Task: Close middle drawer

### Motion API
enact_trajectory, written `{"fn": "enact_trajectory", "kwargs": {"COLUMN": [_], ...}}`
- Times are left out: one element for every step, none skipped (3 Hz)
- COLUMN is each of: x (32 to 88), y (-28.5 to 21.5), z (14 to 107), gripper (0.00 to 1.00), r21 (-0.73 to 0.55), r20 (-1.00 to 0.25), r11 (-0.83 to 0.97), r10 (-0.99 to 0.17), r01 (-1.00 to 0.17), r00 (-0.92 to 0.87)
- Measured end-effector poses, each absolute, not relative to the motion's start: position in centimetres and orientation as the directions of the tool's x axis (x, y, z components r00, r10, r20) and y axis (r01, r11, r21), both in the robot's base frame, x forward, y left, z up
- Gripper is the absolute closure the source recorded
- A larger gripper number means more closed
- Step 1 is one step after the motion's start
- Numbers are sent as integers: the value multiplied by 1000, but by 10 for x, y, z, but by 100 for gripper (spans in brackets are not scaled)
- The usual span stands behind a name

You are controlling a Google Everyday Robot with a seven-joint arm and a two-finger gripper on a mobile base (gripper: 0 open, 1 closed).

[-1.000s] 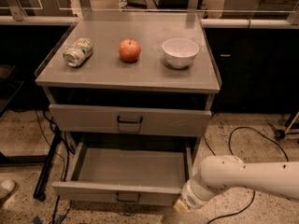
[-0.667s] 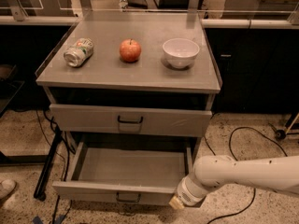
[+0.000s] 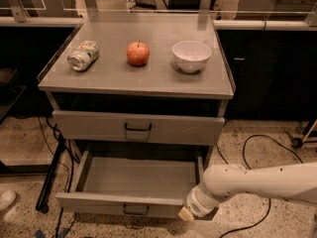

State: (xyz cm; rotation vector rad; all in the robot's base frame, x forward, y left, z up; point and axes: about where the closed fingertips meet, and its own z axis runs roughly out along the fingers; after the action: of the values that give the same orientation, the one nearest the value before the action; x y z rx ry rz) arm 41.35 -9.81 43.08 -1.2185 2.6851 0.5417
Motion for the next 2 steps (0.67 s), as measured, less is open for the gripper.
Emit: {"fn": "enact_trajectory", "kwargs": {"x": [413,413], "y": [-98,-98], "z": [431,431], "gripper": [58,28], "r21": [264,264], "r20": [-274,-274], "r11": [606,606], "r10": [-698,-698], "r01": [-750,-750], "r00": [-661,-661]}}
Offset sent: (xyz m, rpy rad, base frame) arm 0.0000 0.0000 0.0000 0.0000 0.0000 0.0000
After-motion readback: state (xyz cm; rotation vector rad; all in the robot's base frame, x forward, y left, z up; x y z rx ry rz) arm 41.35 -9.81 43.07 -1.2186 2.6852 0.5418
